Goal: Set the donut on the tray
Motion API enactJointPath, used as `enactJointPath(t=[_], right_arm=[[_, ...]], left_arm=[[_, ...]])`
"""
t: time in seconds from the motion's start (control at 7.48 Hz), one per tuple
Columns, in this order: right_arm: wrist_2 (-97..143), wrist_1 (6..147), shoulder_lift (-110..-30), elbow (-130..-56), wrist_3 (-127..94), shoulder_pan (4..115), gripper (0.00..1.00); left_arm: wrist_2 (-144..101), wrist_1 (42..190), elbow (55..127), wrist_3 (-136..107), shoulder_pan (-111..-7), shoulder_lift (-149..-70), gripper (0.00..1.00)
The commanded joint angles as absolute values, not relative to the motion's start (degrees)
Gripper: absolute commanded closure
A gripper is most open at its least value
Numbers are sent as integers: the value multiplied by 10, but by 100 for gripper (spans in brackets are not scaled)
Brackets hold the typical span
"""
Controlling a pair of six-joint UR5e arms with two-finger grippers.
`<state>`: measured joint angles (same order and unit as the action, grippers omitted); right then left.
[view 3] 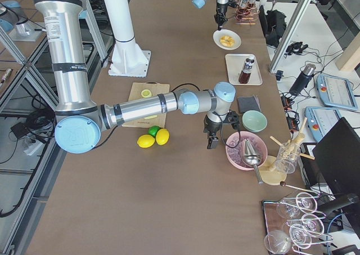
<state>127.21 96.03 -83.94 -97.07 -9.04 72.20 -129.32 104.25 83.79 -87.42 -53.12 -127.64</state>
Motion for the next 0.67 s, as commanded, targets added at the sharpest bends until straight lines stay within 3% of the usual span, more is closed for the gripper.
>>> enactJointPath(t=[0.0, 0.53], right_arm=[[1278, 963, -853, -933, 31, 796, 0], [1292, 962, -881, -916, 111, 853, 0]], left_arm=[[-1289, 1100, 758, -937, -530, -1324, 100], [-1224, 1181, 621, -985, -493, -1405, 100]])
